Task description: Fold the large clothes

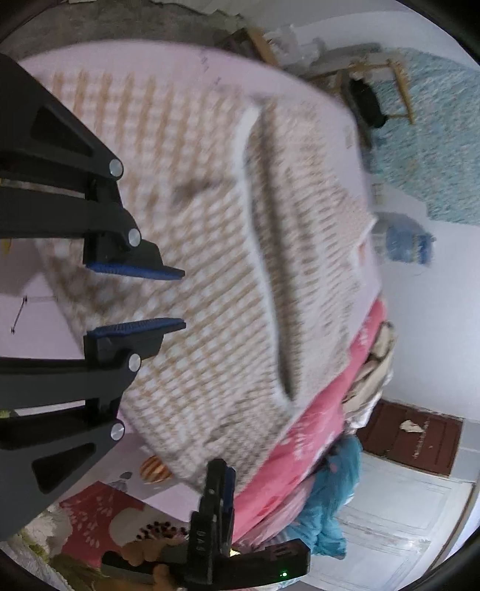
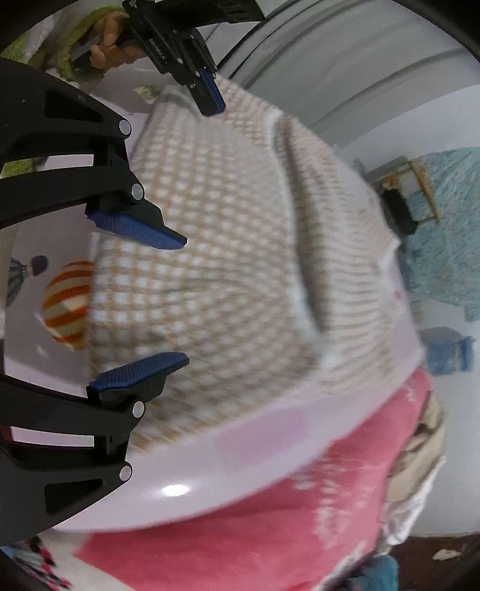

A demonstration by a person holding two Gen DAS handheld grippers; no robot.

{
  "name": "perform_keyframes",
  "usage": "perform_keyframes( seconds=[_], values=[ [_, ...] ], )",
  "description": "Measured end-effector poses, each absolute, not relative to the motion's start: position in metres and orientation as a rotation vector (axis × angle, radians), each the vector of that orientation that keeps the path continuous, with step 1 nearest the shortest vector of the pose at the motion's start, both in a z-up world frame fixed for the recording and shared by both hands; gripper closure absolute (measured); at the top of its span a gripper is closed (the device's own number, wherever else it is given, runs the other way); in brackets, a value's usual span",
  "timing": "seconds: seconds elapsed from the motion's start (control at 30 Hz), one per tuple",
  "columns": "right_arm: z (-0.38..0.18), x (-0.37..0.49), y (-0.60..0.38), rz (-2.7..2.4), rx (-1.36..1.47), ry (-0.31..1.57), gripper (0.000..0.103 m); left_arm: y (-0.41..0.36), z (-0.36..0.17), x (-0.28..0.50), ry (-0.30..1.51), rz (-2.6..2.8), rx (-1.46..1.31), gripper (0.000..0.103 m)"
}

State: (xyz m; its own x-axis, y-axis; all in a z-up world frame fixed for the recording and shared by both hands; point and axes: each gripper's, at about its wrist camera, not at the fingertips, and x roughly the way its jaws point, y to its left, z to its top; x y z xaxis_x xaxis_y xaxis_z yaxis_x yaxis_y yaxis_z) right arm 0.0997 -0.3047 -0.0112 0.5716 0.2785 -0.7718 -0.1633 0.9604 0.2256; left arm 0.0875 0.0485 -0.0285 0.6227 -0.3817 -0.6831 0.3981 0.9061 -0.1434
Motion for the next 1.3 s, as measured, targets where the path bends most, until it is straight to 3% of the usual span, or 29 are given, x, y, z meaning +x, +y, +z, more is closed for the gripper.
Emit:
perform_keyframes(
  seconds=[0.27,0.47,0.53,0.8,0.93,1.3],
  values=[
    [0.008,0.149,-0.323,0.153,0.084,0.826,0.047,0.099,-0.014,0.128,0.736,-0.146,0.050,0.080],
    [-0.008,0.179,-0.327,0.127,0.051,0.851,0.048,0.119,-0.035,0.175,0.867,-0.049,0.004,0.079],
    [-0.012,0.186,-0.326,0.132,0.047,0.870,0.054,0.123,-0.042,0.181,0.895,-0.053,-0.031,0.080],
    [-0.021,0.192,-0.323,0.141,0.024,0.906,0.095,0.124,-0.048,0.187,0.897,-0.059,-0.066,0.080],
    [-0.013,0.187,-0.321,0.146,0.010,0.866,0.098,0.131,-0.047,0.178,0.877,-0.055,-0.036,0.091],
    [0.015,0.200,-0.323,0.137,0.023,0.763,0.098,0.133,-0.007,0.181,0.710,-0.032,-0.039,0.093]
  ],
)
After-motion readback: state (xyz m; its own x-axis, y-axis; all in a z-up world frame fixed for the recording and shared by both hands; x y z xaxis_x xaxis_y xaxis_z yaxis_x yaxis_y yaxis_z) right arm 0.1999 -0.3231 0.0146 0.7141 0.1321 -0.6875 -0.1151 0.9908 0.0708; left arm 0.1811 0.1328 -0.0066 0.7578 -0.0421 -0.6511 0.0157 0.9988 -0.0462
